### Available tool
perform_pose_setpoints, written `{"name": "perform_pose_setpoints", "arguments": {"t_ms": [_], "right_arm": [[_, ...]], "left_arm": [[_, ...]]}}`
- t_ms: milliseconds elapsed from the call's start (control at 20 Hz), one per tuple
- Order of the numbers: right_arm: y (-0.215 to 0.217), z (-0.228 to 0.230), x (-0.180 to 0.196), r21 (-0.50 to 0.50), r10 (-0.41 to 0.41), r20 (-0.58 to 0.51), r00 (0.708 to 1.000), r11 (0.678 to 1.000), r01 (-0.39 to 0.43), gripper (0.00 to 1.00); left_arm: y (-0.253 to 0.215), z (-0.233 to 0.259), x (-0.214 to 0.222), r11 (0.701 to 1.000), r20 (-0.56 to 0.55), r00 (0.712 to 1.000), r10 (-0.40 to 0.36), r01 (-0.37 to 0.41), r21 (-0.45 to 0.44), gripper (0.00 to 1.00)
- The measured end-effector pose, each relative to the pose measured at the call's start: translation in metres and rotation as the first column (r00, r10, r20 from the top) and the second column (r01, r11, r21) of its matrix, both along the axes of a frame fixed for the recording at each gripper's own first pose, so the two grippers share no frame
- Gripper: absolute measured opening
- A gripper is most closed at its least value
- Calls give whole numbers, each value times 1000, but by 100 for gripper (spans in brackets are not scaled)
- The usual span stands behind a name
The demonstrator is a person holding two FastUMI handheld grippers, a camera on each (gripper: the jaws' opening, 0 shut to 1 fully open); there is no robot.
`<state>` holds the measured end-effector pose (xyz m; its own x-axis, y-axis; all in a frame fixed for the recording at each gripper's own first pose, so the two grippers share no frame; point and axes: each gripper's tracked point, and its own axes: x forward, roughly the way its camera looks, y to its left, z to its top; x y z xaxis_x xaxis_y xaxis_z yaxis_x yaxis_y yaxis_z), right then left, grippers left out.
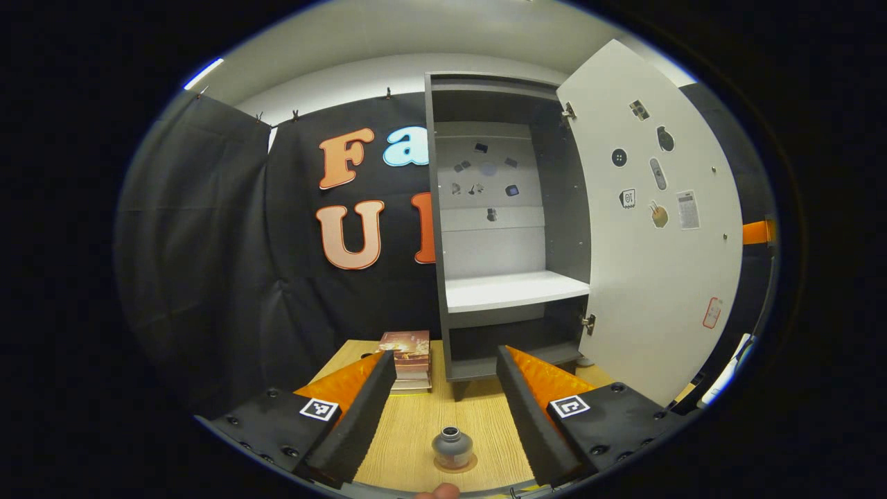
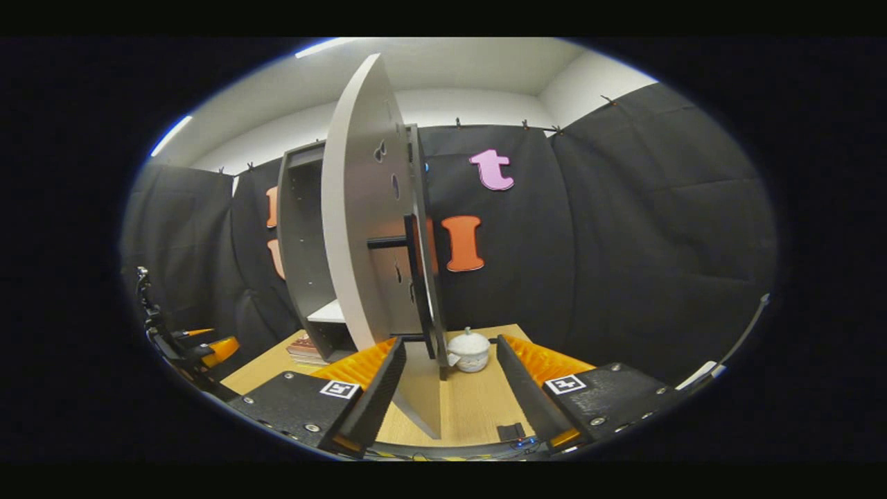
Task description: Open the cabinet door with the right hand, grasp the bottle in the cabinet with the left hand and place it on the coaster, then close the cabinet door with the right hand.
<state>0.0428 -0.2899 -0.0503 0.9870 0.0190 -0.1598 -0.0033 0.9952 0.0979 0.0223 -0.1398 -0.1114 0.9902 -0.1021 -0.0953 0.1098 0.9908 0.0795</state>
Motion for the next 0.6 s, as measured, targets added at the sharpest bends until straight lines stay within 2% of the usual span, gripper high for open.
{"name": "perform_pose_setpoints", "arguments": {"t_ms": [350, 600], "right_arm": [[18, 1, 1, -11, 9, 29, 1000, 1000, -9, 81], [69, -3, 5, 38, 92, 37, 995, 995, -93, 81]], "left_arm": [[5, 3, 4, 1000, 4, 1000, 5, -5, 1, 95], [18, 5, 6, 1000, 3, 1000, 2, -2, 26, 95]]}}
